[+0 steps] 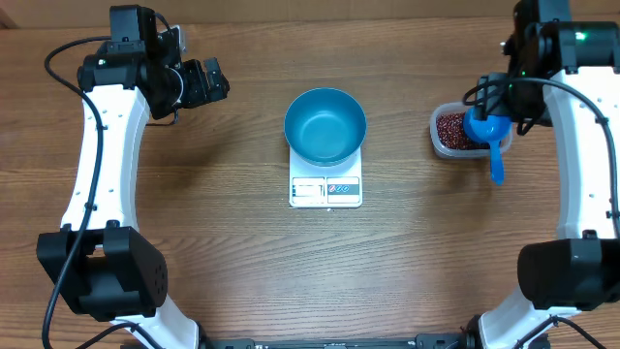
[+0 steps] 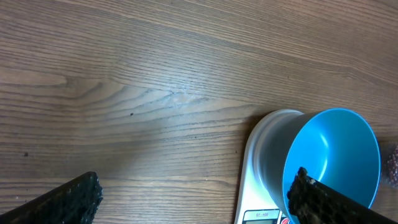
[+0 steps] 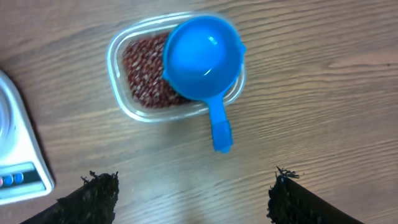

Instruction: Scoop item into bowl and weigh 150g on scale

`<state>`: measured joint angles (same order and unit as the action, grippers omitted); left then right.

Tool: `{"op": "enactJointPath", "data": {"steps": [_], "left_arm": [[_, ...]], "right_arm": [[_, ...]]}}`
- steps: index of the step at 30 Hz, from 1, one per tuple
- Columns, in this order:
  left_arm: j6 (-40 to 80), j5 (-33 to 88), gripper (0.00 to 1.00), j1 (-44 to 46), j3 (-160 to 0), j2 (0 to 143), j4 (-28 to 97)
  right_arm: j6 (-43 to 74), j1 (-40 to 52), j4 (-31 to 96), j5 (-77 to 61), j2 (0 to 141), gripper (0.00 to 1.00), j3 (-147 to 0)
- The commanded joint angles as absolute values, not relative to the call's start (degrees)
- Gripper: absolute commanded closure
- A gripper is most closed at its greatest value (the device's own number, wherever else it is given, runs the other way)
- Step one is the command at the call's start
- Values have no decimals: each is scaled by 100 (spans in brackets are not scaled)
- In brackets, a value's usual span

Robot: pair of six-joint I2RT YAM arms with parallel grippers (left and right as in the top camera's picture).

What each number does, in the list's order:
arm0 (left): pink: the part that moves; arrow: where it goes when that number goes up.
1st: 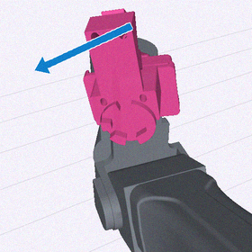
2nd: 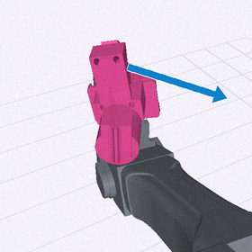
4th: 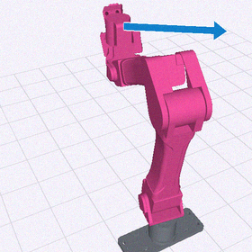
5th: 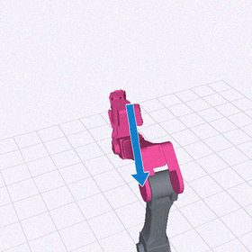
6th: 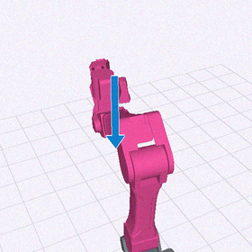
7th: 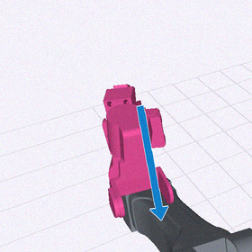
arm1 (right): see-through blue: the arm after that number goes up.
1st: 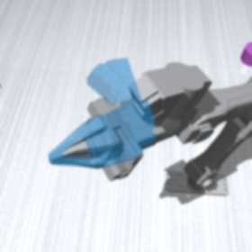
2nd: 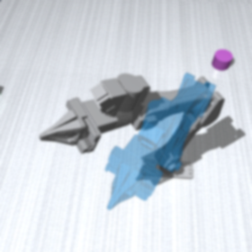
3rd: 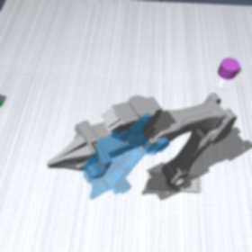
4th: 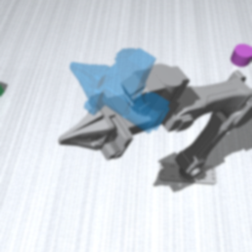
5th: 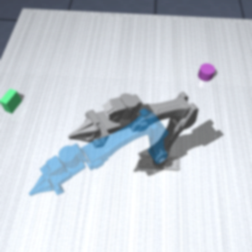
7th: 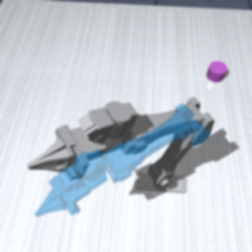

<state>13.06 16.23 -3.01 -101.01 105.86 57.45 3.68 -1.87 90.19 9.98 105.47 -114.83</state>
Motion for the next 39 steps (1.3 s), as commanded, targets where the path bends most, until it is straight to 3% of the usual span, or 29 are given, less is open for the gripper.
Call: {"op": "enactJointPath", "data": {"steps": [1,5,12,24,30,35,37,39], "left_arm": [[1157,1588,0,-287,-10217,10414,5739],[1155,1588,0,-287,-10217,10414,5739],[1157,1588,0,-287,-10217,10414,5739],[1157,1588,0,-287,-10217,10414,5739],[1157,1588,0,-287,-10217,10414,5739],[1155,1588,0,-287,-10217,10414,5739],[1155,1588,0,-287,-10217,10414,5739],[1155,1588,0,-287,-10217,10414,5739]], "right_arm": [[696,-454,8809,1028,10479,21,-11207],[917,-950,8554,856,10479,21,-10416],[460,-2222,7911,-1682,10291,24,-9800],[449,-3470,5391,-4523,10060,27,-6571],[467,-3538,4244,-4884,10062,36,-5592],[464,-3538,3546,-4984,10062,37,-5286],[464,-3538,3406,-5041,10062,40,-5288],[464,-3540,3170,-5275,10062,53,-5288]]}}
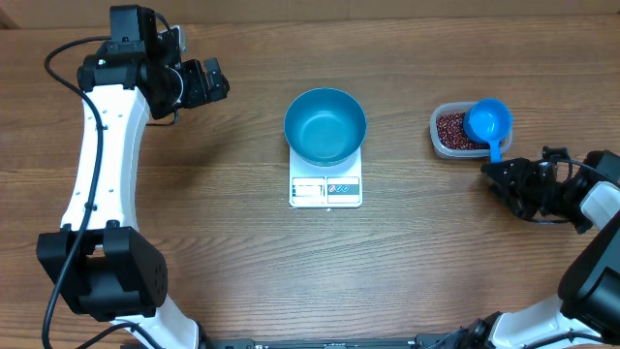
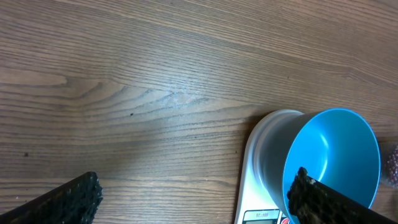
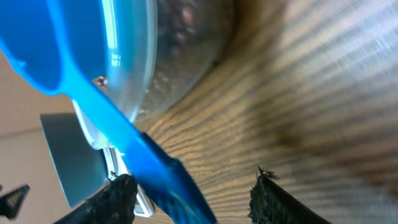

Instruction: Scoop item into bowl and weigh 150g on scale

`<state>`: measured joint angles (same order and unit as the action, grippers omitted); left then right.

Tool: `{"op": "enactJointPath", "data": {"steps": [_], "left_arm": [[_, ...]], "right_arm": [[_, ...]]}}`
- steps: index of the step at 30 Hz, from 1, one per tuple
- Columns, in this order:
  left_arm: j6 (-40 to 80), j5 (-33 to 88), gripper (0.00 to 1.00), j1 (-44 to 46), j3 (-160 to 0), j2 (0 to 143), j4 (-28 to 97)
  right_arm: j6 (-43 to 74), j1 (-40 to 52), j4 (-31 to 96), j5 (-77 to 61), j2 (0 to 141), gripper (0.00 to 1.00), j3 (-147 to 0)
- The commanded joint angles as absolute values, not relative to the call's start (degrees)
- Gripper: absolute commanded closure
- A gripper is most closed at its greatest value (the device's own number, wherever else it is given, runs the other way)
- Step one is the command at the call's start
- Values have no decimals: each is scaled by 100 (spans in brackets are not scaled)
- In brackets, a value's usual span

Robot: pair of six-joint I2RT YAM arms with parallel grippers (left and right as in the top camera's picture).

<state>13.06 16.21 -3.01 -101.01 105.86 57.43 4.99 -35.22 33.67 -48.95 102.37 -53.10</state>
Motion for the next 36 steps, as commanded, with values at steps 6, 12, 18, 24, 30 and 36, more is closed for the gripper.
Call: {"op": "enactJointPath", "data": {"steps": [6,12,18,24,30,36], "left_arm": [[1157,1588,0,-287,-10217,10414,5739],[1157,1588,0,-287,-10217,10414,5739],[1155,1588,0,-287,-10217,10414,5739],[1155,1588,1,-287,-10217,10414,5739],[1155,1588,1,-287,-10217,10414,5739],[1157,1588,0,-287,-10217,10414,5739]], "right_arm": [[464,-3540,2998,-5433,10062,75,-5293],[464,-3540,3028,-5430,10060,79,-5343],[440,-3535,3494,-5323,9907,85,-5714],[150,-3234,4434,-4364,9548,92,-6351],[-38,-2606,5295,-3061,9472,93,-7100],[-1031,-1841,5964,-1885,9472,96,-8038]]}}
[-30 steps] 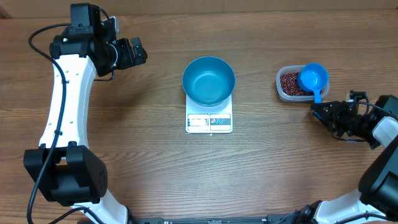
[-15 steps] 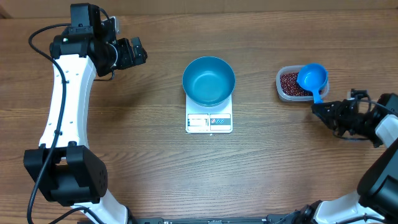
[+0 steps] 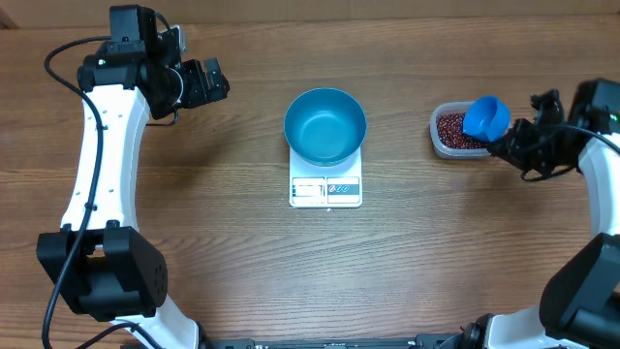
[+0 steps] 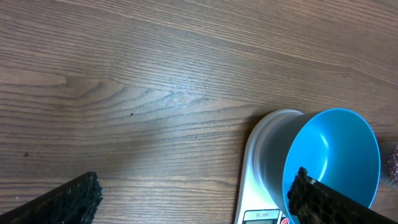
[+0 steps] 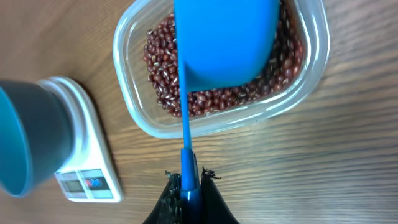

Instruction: Scoop item into bowl and weigh 150g on scale

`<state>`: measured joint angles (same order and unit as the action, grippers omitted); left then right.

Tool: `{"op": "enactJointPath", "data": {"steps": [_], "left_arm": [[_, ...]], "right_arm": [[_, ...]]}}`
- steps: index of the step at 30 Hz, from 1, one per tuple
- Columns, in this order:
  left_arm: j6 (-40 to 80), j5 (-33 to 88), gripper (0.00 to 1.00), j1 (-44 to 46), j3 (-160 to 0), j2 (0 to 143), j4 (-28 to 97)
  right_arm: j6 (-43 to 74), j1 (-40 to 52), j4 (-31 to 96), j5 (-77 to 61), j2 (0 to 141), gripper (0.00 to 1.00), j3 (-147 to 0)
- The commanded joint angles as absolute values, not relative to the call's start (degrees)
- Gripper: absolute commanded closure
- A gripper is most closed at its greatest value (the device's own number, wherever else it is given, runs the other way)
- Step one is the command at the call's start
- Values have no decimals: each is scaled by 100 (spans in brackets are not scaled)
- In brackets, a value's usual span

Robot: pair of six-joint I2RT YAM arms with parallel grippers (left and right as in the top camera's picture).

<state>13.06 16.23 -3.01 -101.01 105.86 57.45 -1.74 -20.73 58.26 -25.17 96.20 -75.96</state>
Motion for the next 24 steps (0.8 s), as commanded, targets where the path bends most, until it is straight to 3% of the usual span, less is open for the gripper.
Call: {"op": "enactJointPath", "data": {"steps": [1,6,18,24], "left_arm": [[1155,1588,0,-287,-10217,10414,5739],[1157,1588,0,-287,-10217,10414,5739],[1157,1588,0,-287,-10217,10414,5739],[1155,1588,1,-287,-10217,10414,5739]], "right_arm": [[-1267,-1793,6051,-1887,9472,96,-8121],[-1981,-1511,6342,-1691,9472,96,-8680],[-3310,-128,6637,1820,9537,96,-8823],[-3476,231,6879,2060,9900,96,-8809]]}}
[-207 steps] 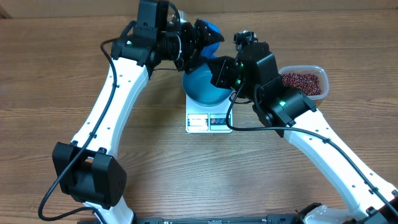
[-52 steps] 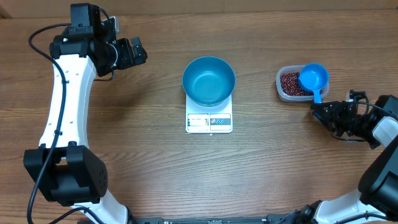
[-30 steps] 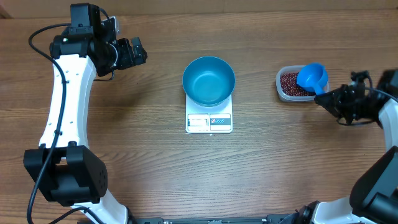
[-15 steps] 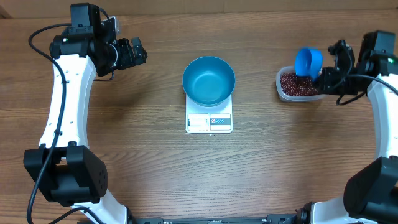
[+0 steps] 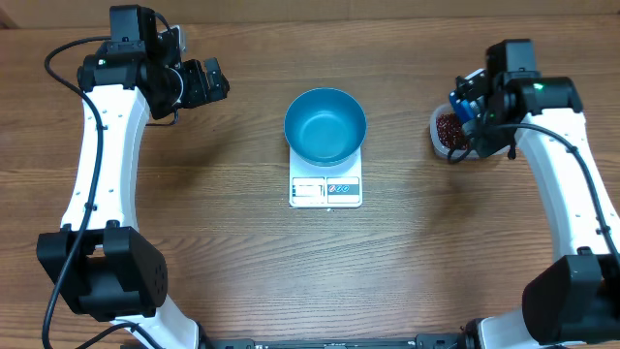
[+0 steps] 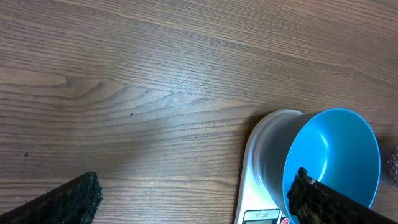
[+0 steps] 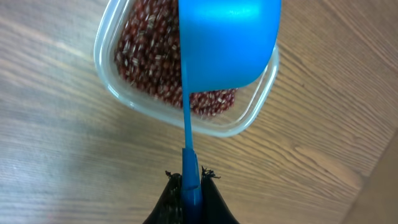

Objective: Scoop item into bowl and weigh 150g on scale
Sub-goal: 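Regrasp the scoop handle with the right gripper over the tub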

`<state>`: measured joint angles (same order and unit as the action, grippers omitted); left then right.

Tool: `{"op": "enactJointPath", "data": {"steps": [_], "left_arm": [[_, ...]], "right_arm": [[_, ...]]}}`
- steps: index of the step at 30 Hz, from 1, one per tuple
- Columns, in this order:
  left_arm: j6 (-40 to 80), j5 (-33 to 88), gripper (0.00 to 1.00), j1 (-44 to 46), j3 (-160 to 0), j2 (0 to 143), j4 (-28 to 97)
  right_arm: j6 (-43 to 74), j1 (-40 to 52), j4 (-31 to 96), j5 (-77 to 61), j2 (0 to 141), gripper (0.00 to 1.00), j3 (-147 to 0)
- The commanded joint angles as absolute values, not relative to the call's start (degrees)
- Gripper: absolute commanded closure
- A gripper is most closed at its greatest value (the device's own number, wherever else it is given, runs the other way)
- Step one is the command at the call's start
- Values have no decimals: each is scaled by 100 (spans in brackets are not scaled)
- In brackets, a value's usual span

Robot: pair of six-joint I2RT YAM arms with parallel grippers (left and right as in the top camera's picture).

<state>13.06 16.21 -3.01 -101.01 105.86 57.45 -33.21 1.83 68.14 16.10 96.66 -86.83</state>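
A blue bowl [image 5: 325, 125] sits on the white scale [image 5: 325, 190] at mid table. At the right, a clear tub of red beans [image 7: 149, 74] lies under my right gripper [image 7: 190, 180], which is shut on the handle of the blue scoop [image 7: 227, 38]. The scoop's cup hangs over the tub, seen from its underside. In the overhead view the right gripper [image 5: 475, 102] covers most of the tub [image 5: 444, 129]. My left gripper [image 6: 193, 196] stands open at the far left, well away from the bowl [image 6: 333, 158], with nothing between its fingers.
The scale's display and buttons [image 5: 325, 189] face the near side. The table's right edge [image 7: 379, 180] shows close to the tub in the right wrist view. Bare wood lies around the scale.
My right arm has swung from the right of the tub to over it, with the scoop still held over the beans. The left arm has not moved.
The scoop first rested on the tub with my right gripper open above it. Then the gripper was low at the table, open beside the handle. After that it was shut on the handle with the cup over the beans, and it now holds it there from above.
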Motion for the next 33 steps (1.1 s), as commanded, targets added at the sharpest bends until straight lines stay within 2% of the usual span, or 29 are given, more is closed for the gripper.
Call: {"op": "enactJointPath", "data": {"steps": [1,5,13,27,33], "left_arm": [[1155,1588,0,-287,-10217,10414,5739],[1157,1588,0,-287,-10217,10414,5739],[1157,1588,1,-287,-10217,10414,5739],[1157,1588,1,-287,-10217,10414,5739],[1157,1588,1,-287,-10217,10414,5739]], "right_arm": [[-3450,228,6928,2112,9998,96,-8809],[-3240,228,7078,2464,10368,96,-8809],[-3312,228,6860,1959,10492,96,-8643],[-3489,268,7168,2163,10492,96,-8591],[-3605,268,6825,1964,10492,96,-8589]]}}
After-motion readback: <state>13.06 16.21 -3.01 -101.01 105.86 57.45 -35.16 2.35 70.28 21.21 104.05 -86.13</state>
